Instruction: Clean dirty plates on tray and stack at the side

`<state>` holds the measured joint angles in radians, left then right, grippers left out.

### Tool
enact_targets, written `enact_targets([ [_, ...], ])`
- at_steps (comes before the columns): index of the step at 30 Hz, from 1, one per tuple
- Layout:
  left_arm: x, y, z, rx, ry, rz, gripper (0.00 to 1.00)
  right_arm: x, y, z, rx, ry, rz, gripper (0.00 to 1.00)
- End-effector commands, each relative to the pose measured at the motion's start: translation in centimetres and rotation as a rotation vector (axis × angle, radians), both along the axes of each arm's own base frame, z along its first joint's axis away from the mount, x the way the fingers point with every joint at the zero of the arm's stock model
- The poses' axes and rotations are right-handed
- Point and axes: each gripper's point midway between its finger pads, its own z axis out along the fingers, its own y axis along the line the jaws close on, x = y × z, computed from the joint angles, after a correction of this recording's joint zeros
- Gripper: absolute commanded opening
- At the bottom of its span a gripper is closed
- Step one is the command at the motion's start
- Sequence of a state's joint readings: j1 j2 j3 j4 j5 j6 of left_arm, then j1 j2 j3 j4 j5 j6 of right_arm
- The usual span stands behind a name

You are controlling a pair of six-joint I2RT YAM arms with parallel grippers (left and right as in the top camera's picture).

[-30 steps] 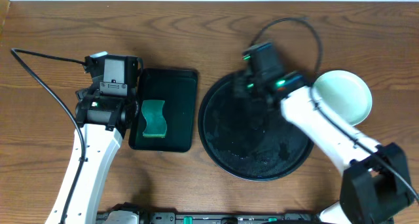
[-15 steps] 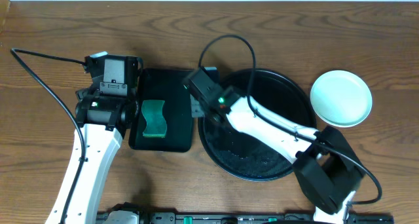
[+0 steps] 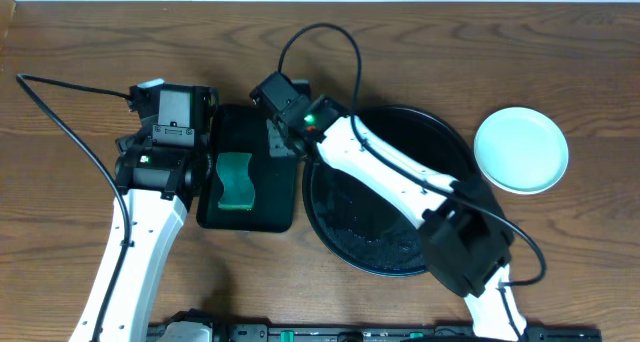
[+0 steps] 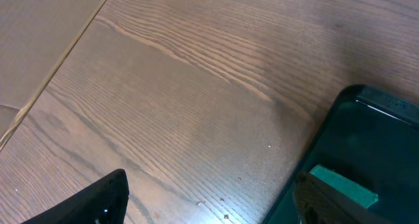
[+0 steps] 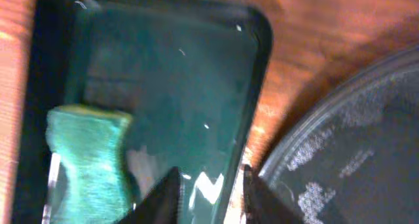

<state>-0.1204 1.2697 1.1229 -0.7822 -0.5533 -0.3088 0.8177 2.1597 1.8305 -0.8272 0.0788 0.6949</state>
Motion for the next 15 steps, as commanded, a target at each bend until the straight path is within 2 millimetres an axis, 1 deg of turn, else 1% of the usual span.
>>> enact_targets([
  [1,0.2,0.3,0.9,0.018,-0.017,0.006,0.80,-0.4,0.5,0.1,0.008,0.007,0.010,0.10],
  [2,0.2,0.3,0.9,0.018,-0.017,0.006,0.81,-0.5,0.5,0.1,0.007,0.007,0.011,0.06],
  [3,0.2,0.3,0.9,0.018,-0.017,0.006,0.80,-0.6,0.7,0.0,0.011,0.012,0.014,0.04],
  [4,0.2,0.3,0.9,0.018,-0.017,0.006,0.81,-0.9,0.8,0.0,0.016,0.026,0.021,0.14],
  [6,0.2,0.3,0.9,0.018,-0.017,0.006,0.81,-1.5,1.0,-0.2,0.024,0.053,0.035,0.50],
  [7,0.2,0.3,0.9,0.018,-0.017,0.006,0.80,-1.7,1.1,-0.2,0.032,0.061,0.040,0.58],
  [8,0.2,0.3,0.9,0.018,-0.017,0.006,0.81,-1.9,1.3,-0.2,0.040,0.071,0.045,0.62],
  [9,0.2,0.3,0.9,0.018,-0.017,0.006,0.80,-2.0,1.4,-0.2,0.048,0.079,0.050,0.69],
  [10,0.2,0.3,0.9,0.018,-0.017,0.006,0.81,-2.1,1.5,-0.2,0.054,0.084,0.053,0.81],
  [11,0.2,0.3,0.9,0.018,-0.017,0.006,0.80,-2.1,1.6,-0.2,0.055,0.086,0.053,0.95],
  [12,0.2,0.3,0.9,0.018,-0.017,0.006,0.81,-2.1,1.5,-0.2,0.054,0.087,0.050,0.92],
  [13,0.2,0.3,0.9,0.018,-0.017,0.006,0.81,-2.2,1.5,-0.2,0.054,0.087,0.050,0.75],
  [14,0.2,0.3,0.9,0.018,-0.017,0.006,0.80,-2.2,1.5,-0.2,0.055,0.088,0.047,0.54],
  [15,0.2,0.3,0.9,0.018,-0.017,0.006,0.80,-2.2,1.5,-0.2,0.060,0.095,0.026,0.28],
])
